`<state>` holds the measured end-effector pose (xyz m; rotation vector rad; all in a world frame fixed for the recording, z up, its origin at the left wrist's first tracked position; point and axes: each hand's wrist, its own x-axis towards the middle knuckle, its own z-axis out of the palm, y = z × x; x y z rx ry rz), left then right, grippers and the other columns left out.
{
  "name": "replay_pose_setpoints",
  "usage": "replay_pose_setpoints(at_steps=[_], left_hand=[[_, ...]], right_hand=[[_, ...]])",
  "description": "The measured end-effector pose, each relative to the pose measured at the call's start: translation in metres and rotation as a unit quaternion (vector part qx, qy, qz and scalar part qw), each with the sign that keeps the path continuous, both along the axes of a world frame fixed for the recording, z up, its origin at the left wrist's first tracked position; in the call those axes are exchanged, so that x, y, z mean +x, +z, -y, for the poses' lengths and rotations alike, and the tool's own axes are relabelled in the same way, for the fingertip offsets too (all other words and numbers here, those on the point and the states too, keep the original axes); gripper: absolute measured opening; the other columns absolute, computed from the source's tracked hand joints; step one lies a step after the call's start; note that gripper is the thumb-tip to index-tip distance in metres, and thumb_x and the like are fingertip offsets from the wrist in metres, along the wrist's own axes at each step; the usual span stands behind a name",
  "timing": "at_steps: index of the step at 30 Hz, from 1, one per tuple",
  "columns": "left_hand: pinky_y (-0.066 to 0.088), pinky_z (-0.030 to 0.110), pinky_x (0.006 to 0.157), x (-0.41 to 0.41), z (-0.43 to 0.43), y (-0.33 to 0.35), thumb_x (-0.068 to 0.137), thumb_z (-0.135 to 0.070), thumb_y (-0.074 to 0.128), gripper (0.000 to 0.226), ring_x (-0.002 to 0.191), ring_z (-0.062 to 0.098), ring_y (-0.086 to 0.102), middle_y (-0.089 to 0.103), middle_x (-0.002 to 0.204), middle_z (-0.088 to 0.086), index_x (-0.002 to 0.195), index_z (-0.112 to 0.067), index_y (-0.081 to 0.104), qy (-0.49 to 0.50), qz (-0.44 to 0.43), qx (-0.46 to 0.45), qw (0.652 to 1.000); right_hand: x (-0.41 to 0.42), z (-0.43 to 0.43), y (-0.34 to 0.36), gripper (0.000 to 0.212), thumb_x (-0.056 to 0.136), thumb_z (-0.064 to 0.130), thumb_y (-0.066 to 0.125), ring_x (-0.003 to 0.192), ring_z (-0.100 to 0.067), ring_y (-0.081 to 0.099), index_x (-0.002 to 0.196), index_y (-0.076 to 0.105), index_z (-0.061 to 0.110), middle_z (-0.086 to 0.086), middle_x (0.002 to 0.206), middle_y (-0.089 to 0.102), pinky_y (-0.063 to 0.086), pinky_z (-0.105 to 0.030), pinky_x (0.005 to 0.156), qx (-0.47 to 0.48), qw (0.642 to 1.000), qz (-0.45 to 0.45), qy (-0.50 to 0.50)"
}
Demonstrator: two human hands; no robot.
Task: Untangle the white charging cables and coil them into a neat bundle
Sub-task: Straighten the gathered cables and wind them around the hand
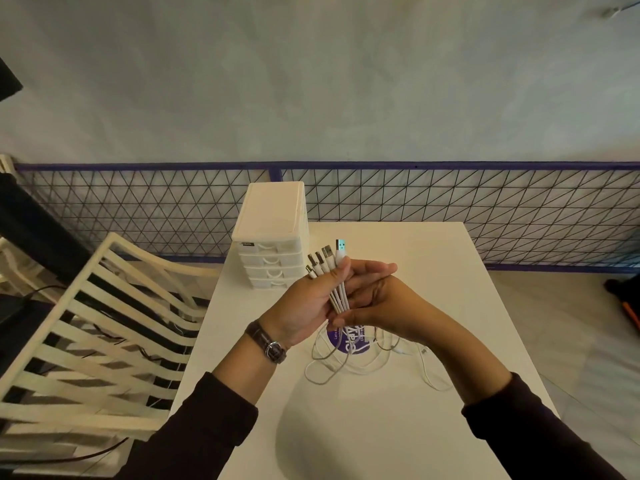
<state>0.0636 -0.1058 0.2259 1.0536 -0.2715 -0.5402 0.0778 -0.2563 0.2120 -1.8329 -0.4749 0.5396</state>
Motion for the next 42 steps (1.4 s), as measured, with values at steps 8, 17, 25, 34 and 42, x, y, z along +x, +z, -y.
replay_pose_setpoints(at_steps=[8,17,25,34,42], left_hand=[[0.04,0.031,0.105,-0.004,-0.004,0.005,0.096,-0.029,0.029,0.047,0.126,0.028,0.049,0.057,0.127,0.021,0.112,-0.002,0.064,0.0,-0.077,-0.153,0.985],[0.042,0.037,0.103,-0.02,-0.002,0.014,0.096,-0.035,0.03,0.049,0.115,0.027,0.058,0.065,0.117,0.016,0.113,-0.004,0.064,-0.05,-0.032,-0.084,0.995],[0.031,0.05,0.11,-0.048,0.003,-0.004,0.094,-0.042,0.043,0.06,0.123,0.038,0.05,0.053,0.127,0.03,0.123,0.01,0.051,-0.183,0.062,0.18,0.964],[0.023,0.034,0.115,-0.051,0.018,-0.007,0.101,-0.037,0.027,0.044,0.128,0.011,0.045,0.057,0.133,0.004,0.131,-0.017,0.051,-0.363,0.134,0.415,0.823],[0.027,0.02,0.094,-0.04,0.023,-0.014,0.102,-0.034,0.026,0.043,0.126,0.017,0.043,0.054,0.136,0.003,0.134,-0.016,0.047,-0.472,0.116,0.536,0.69]], right_hand=[[-0.005,-0.004,-0.019,0.018,0.074,0.023,0.078,0.07,-0.025,0.06,0.091,0.077,0.018,-0.014,0.084,0.075,0.051,-0.038,0.073,-0.095,0.995,0.026,-0.035],[-0.012,0.002,-0.043,0.026,0.087,0.037,0.059,0.099,-0.02,0.066,0.098,0.073,0.017,-0.006,0.097,0.075,0.037,-0.051,0.105,-0.202,0.934,0.28,-0.094],[-0.008,0.02,-0.032,0.043,0.101,0.027,0.039,0.096,-0.023,0.07,0.094,0.073,0.003,-0.007,0.1,0.074,0.028,-0.061,0.105,-0.138,0.74,0.653,-0.084],[-0.005,0.014,-0.002,0.02,0.082,0.006,0.065,0.116,-0.033,0.059,0.101,0.065,0.0,-0.021,0.129,0.058,0.031,-0.044,0.107,-0.25,0.674,0.676,0.164],[-0.003,0.005,-0.013,0.016,0.083,0.003,0.049,0.08,-0.024,0.058,0.087,0.063,0.01,-0.006,0.079,0.063,0.013,-0.04,0.118,-0.329,0.695,0.593,0.238]])
